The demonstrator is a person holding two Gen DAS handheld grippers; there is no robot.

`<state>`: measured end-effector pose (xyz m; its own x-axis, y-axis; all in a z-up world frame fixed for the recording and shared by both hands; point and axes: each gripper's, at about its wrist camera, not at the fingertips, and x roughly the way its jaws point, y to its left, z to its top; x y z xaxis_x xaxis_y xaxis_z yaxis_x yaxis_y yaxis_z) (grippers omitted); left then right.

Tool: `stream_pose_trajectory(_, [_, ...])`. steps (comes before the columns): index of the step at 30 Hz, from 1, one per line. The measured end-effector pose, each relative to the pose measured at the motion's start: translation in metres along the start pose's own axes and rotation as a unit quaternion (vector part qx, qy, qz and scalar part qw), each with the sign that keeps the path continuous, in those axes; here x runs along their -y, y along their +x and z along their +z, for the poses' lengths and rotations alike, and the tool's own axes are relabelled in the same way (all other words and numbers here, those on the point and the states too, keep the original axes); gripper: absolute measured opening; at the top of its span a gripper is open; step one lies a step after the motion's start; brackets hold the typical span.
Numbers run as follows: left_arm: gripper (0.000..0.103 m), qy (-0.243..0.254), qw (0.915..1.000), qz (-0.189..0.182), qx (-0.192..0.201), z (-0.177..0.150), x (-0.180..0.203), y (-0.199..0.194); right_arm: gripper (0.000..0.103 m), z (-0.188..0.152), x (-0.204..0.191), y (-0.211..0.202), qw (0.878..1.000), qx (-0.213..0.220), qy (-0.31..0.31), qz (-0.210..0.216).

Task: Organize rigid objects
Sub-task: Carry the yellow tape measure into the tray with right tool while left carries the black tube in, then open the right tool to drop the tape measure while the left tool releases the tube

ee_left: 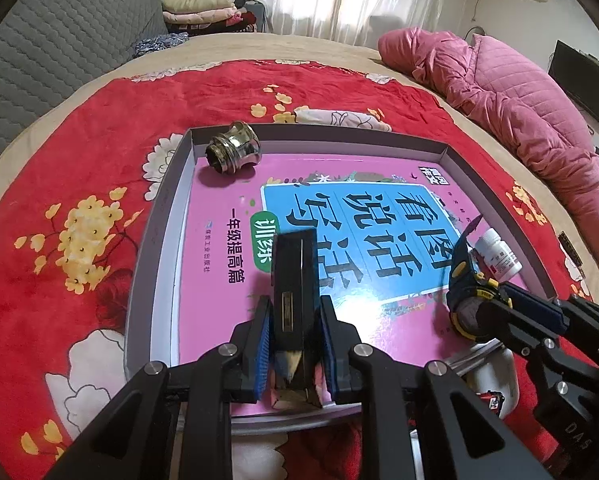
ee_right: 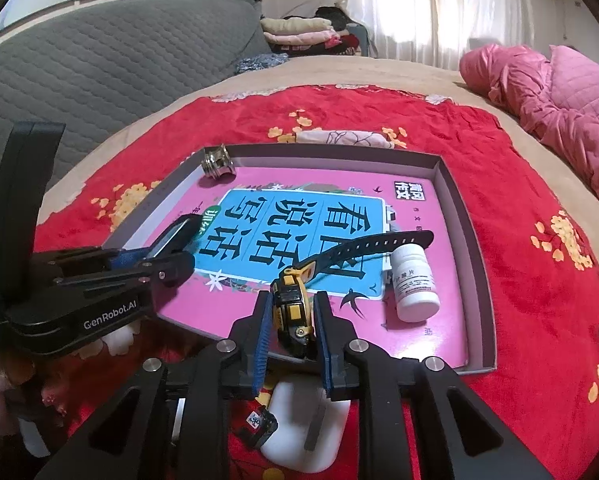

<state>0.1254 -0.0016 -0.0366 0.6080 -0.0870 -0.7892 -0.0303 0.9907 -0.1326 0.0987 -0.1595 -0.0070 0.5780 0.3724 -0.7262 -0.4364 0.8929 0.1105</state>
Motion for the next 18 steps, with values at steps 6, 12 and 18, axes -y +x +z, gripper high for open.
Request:
stream_pose_trajectory(6, [0.022,-0.002,1.0000,-0.002,0.000,0.000,-0.001,-0.001,0.024,0.000,-0.001,-0.004,1.000,0.004,-0.003,-0.004])
stream_pose_trajectory(12, [0.022,-0.005,1.0000,0.000,0.002,-0.002,-0.003,-0.003,0.028,0.000,-0.002,-0.013,1.000,0.015,-0.005,-0.008])
stream_pose_trajectory(18, [0.022,-0.003,1.0000,0.003,0.001,-0.003,-0.003,-0.004,0.037,-0.004,0.000,-0.021,1.000,0.019,-0.007,-0.017])
